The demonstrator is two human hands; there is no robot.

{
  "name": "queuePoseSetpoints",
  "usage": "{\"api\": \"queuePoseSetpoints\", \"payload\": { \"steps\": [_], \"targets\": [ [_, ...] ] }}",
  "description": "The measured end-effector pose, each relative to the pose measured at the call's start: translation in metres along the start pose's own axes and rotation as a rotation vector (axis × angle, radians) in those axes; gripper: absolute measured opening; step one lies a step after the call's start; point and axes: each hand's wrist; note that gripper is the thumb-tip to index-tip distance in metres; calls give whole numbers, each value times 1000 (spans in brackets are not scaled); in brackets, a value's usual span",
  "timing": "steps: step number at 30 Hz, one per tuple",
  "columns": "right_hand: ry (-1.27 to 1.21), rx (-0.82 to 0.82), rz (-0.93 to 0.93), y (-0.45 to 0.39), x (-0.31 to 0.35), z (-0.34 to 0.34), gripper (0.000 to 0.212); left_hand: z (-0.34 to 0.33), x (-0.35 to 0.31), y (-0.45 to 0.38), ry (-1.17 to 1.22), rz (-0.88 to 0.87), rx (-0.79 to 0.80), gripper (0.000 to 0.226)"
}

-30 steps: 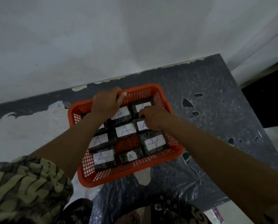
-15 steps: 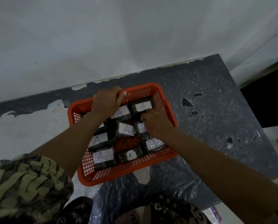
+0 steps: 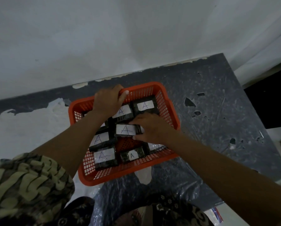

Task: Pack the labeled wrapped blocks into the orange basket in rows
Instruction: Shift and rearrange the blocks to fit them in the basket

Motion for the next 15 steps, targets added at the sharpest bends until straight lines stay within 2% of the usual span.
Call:
{"api": "queuePoseSetpoints", "payload": {
  "steps": [4,11,15],
  "targets": [
    [118,115,11,-13,14,-18,69,0,0,-1,-6,-8,-4,43],
    [262,10,56,-17,15,-26,62,-2,2,0,-3,-1,-2,42],
    [242,-28,80,-13,15,-21,58,-2,1,0,-9,-2,-8,42]
  ]
}}
Point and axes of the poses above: each hand's wrist, its own y-axis away from the middle knuckle, its own z-axis out of the back of the hand, x = y × z, and after that the axes turned 8 degrees about -x, right-handed
